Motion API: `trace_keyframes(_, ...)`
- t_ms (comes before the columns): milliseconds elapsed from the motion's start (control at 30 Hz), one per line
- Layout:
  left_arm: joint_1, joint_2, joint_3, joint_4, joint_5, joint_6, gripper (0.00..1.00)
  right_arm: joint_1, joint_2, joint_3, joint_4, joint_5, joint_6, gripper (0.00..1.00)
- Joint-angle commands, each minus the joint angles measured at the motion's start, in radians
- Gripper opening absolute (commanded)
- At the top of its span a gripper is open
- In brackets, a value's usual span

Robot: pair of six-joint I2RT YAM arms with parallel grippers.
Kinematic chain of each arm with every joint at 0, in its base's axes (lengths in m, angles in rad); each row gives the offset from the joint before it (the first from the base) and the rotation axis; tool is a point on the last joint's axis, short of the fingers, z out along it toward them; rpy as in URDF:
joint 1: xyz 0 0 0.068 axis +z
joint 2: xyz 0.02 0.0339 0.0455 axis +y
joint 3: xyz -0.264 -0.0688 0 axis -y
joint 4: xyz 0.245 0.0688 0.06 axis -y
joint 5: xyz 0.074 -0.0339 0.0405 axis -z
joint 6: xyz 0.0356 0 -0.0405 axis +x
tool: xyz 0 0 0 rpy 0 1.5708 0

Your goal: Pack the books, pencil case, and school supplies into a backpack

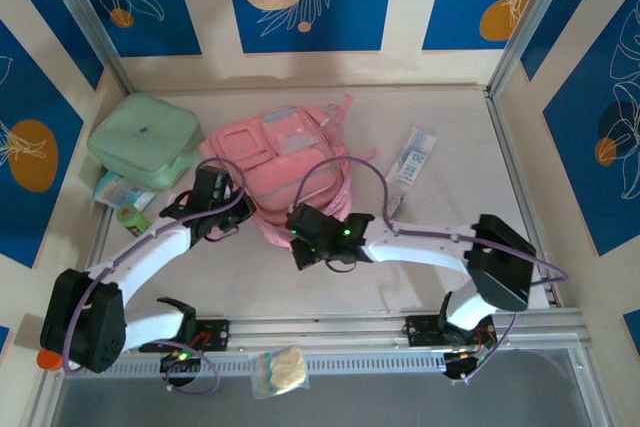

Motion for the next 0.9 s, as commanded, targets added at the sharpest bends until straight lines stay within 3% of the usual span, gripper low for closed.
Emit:
trace_keyframes(0, 0.058, 0.019, 0.08, 0.085, 0.072, 0.106, 0.04, 0.021, 0.065, 0.094, 0.042, -0.03, 0.024, 0.0)
trace_keyframes(100, 0.064, -0.018, 0.059, 0.067, 0.085, 0.096, 0.3, 0.02, 0.102, 0.132, 0.021, 0.001, 0.029, 0.0)
trace_keyframes(200, 0.062, -0.095, -0.009, 0.053, 0.083, 0.023, 0.48, 0.014, 0.103, 0.129, 0.001, 0.014, 0.037, 0.0)
trace_keyframes(367, 0.01, -0.258, -0.149, 0.01, 0.034, -0.197, 0.67, 0.005, 0.071, 0.083, -0.013, 0.019, 0.043, 0.0)
trace_keyframes(600, -0.219, -0.362, -0.255, 0.096, -0.157, -0.485, 0.79, 0.008, 0.047, 0.058, -0.02, 0.033, 0.049, 0.0)
trace_keyframes(700, -0.297, -0.299, -0.244, 0.164, -0.213, -0.55, 0.84, 0.011, 0.044, 0.052, -0.011, 0.036, 0.046, 0.0)
trace_keyframes(867, -0.384, -0.132, -0.216, 0.285, -0.275, -0.637, 0.82, 0.012, 0.043, 0.052, -0.015, 0.052, 0.047, 0.0)
